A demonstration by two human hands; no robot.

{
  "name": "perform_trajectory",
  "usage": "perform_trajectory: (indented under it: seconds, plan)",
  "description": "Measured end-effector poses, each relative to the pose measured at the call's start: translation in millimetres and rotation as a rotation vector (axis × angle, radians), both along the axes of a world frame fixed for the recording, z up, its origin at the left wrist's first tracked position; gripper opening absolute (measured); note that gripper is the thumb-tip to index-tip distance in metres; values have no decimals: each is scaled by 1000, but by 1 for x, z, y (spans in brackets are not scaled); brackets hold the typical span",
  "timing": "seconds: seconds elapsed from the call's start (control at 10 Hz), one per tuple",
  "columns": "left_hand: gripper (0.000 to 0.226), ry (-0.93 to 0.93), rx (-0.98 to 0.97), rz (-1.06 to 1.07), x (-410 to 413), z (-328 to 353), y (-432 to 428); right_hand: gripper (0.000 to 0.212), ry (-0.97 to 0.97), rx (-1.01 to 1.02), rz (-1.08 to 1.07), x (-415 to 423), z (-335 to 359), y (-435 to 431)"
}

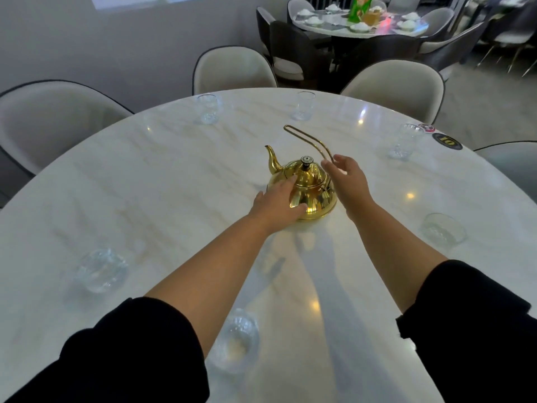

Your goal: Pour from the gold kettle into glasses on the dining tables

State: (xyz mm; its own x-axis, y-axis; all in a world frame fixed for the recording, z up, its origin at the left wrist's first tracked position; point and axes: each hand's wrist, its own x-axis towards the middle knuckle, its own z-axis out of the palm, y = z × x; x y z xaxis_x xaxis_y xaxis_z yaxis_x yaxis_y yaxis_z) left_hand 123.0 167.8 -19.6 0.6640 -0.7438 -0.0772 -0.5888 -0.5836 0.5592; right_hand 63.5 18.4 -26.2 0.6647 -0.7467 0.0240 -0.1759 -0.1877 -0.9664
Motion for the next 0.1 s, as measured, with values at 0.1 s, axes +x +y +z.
perform_trajectory:
  seconds: [0.1]
  plan:
    - [56,21,-31,5,-28,12,18,53,50,-29,-18,-32,6,19]
